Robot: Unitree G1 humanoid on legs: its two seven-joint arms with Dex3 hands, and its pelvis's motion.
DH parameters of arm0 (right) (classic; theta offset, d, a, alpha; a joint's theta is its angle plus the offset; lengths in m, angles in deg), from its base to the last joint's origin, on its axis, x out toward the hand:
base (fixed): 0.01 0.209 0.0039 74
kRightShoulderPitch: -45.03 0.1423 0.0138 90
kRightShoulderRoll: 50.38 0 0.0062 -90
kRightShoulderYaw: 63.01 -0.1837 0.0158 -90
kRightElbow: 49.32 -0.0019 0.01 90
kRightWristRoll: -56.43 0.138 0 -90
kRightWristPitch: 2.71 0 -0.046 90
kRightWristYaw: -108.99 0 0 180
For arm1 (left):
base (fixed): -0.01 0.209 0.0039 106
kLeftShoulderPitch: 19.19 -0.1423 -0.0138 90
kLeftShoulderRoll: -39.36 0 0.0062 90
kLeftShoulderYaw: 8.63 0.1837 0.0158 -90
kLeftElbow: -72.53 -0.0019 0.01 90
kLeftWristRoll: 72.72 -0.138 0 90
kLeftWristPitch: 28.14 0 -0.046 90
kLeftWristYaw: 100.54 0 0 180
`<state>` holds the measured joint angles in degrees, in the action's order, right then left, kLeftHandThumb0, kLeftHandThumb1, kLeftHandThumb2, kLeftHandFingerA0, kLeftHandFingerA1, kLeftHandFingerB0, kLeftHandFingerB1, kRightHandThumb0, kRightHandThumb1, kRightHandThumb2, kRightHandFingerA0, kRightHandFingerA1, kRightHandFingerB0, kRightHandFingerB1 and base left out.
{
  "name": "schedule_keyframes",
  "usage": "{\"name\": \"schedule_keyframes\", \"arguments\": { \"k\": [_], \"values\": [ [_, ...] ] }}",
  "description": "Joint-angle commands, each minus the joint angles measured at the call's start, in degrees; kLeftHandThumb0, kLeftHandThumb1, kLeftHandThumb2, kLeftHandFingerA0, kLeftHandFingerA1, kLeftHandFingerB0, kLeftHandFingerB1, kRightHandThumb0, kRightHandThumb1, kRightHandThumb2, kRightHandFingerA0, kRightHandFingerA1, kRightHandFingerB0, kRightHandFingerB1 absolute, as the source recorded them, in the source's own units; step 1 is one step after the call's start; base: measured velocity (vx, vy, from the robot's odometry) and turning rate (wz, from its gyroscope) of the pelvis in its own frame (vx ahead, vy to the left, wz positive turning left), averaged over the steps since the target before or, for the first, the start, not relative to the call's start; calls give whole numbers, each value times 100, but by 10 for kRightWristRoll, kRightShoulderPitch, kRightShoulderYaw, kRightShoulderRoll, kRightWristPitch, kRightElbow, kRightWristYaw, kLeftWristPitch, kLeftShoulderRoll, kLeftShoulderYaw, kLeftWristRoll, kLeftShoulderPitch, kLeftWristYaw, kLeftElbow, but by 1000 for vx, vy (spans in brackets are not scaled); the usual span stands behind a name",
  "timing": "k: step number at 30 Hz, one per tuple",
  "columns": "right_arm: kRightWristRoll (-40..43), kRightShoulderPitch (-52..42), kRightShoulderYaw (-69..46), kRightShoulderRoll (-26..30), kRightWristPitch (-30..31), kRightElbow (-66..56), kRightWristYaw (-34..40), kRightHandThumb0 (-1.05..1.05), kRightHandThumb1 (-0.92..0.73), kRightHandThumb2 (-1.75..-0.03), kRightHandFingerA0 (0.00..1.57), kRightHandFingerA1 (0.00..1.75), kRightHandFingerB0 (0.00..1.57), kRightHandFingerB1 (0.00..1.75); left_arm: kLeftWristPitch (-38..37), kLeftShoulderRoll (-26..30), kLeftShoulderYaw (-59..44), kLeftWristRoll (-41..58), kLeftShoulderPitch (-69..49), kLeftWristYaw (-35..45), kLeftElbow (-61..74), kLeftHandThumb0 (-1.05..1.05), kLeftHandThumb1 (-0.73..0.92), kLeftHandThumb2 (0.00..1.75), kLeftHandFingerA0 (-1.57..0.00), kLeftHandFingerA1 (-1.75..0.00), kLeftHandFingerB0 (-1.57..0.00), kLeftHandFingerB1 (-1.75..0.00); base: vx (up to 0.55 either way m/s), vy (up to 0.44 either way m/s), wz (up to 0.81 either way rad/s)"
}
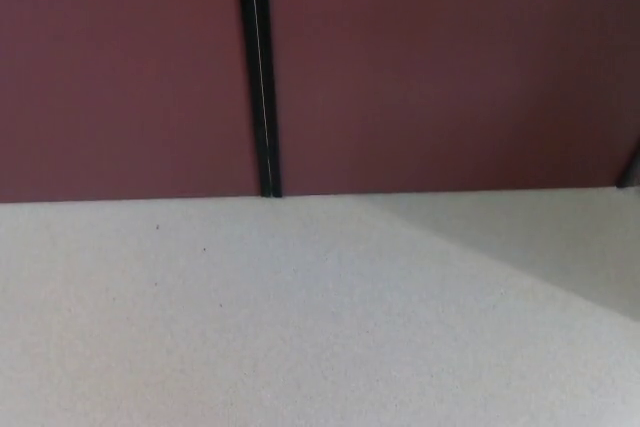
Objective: The robot walks towards the door handle and put its right hand on it and twist the handle
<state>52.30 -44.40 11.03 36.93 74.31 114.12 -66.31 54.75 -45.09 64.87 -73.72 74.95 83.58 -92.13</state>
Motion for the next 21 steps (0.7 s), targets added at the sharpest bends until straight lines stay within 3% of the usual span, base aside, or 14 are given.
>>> {"name": "schedule_keyframes", "arguments": {
  "k": [1,8,10,21],
  "values": [
    [0,-7,11,2,-20,10,22,-24,-56,-56,75,49,45,37,-16,2,-3,10,-7,6,-6,-18,61,58,-54,-44,-33,-35,0,0,0],
    [-4,-37,31,3,-30,16,30,-25,-56,-57,74,49,45,38,-21,4,-3,9,-31,10,-8,-18,61,58,-55,-45,-32,-35,0,0,0],
    [-5,-56,37,-1,-30,18,33,-26,-56,-57,67,46,44,37,-26,8,5,-2,-47,7,-11,-18,61,58,-53,-44,-33,-35,0,0,0],
    [-1,-70,49,-6,-28,20,40,-25,-55,-56,74,48,45,37,-35,16,27,-11,-62,4,-14,-19,61,58,-54,-44,-33,-35,0,0,0]
  ]
}}
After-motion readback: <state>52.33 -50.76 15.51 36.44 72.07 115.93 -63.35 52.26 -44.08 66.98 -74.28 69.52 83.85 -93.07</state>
